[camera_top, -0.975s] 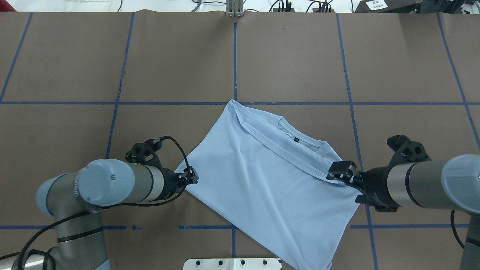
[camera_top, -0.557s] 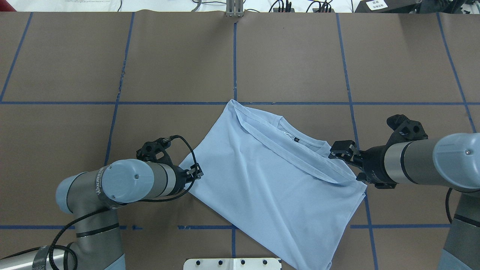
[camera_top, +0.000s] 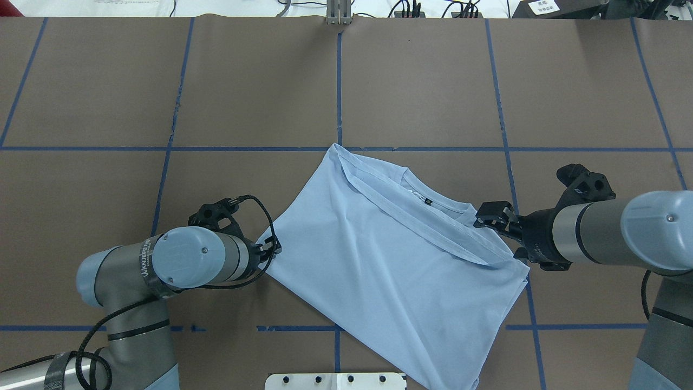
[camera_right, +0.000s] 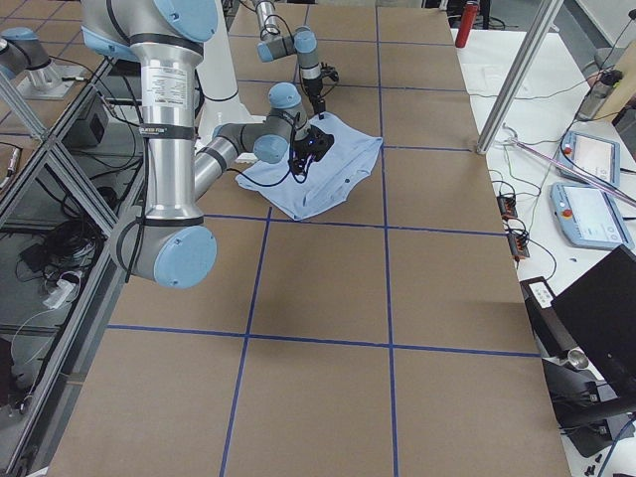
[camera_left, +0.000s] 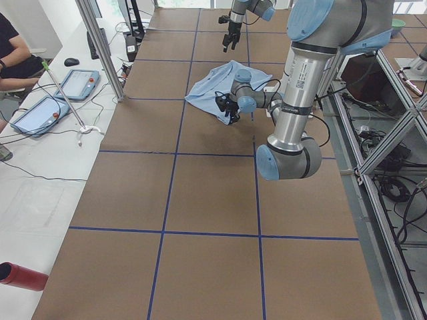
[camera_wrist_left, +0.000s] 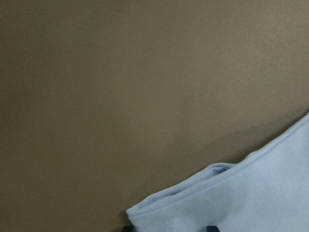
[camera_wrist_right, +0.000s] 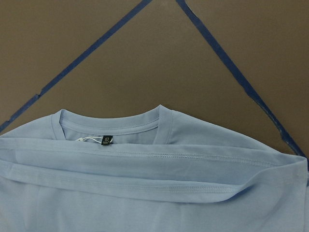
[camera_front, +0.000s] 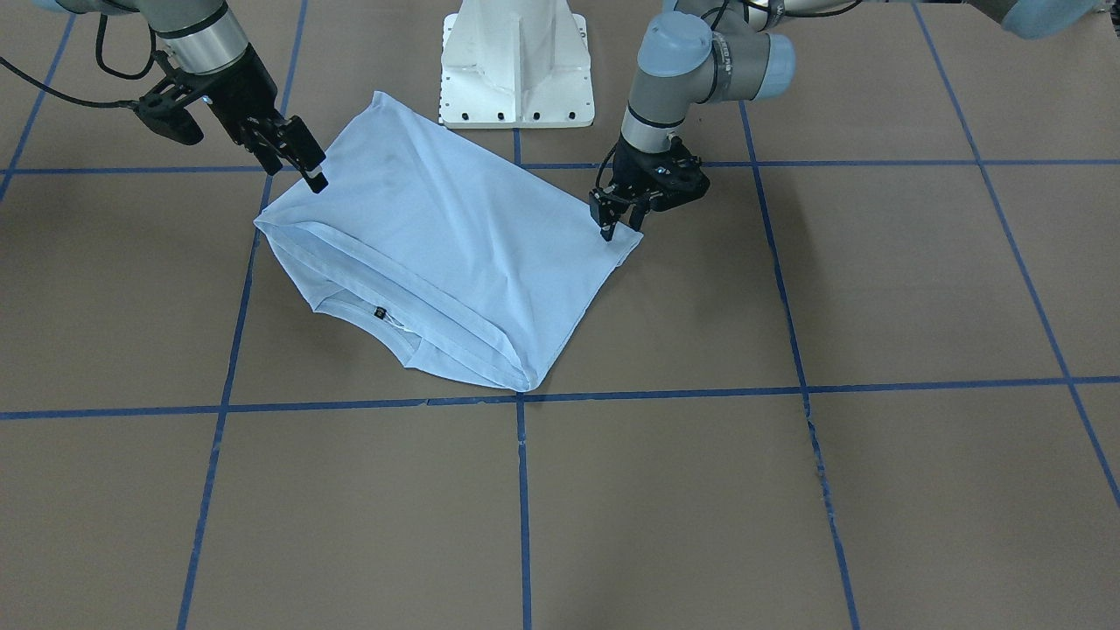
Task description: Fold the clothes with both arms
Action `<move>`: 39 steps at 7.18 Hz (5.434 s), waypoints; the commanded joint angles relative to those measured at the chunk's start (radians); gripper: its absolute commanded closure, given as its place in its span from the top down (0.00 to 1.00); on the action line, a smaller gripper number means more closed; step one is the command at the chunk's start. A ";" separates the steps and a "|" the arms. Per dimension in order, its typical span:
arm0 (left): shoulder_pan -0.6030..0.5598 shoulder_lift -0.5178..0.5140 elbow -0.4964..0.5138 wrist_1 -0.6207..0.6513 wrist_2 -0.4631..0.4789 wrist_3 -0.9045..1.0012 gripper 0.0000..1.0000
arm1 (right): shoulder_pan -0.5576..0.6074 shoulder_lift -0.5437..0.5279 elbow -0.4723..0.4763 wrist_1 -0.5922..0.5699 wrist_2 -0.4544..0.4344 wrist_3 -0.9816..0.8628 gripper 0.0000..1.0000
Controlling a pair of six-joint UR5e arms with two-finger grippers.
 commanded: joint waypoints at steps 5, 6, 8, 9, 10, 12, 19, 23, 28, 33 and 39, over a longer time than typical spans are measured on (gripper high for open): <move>-0.061 0.002 -0.069 0.089 -0.004 0.125 0.00 | 0.001 0.000 0.000 0.000 -0.011 0.002 1.00; -0.068 0.003 -0.060 0.089 -0.001 0.127 0.00 | 0.001 0.003 0.001 0.000 -0.011 0.002 1.00; -0.055 0.002 -0.039 0.087 -0.006 0.114 0.57 | 0.001 0.011 0.000 -0.002 -0.011 0.002 1.00; -0.052 -0.003 -0.039 0.081 -0.006 0.098 0.58 | 0.001 0.012 0.000 -0.002 -0.011 0.002 1.00; -0.050 -0.006 -0.039 0.077 -0.007 0.084 0.58 | 0.003 0.012 0.000 -0.002 -0.011 0.002 1.00; -0.036 -0.009 -0.014 0.074 -0.006 0.085 0.58 | 0.003 0.014 0.000 -0.002 -0.011 0.003 1.00; -0.024 -0.012 0.006 0.074 -0.041 0.084 0.12 | 0.001 0.012 0.000 -0.002 -0.008 0.006 1.00; -0.042 -0.003 -0.070 0.090 -0.071 0.109 0.00 | 0.001 0.015 -0.015 -0.002 -0.006 0.006 1.00; -0.422 -0.336 0.456 -0.208 -0.125 0.393 0.00 | 0.004 0.091 -0.026 0.002 -0.014 0.014 1.00; -0.469 -0.476 0.690 -0.409 -0.188 0.410 0.50 | -0.020 0.224 -0.148 -0.003 -0.009 0.006 1.00; -0.464 -0.262 0.383 -0.325 -0.253 0.407 0.50 | -0.226 0.334 -0.265 -0.160 -0.207 -0.415 0.73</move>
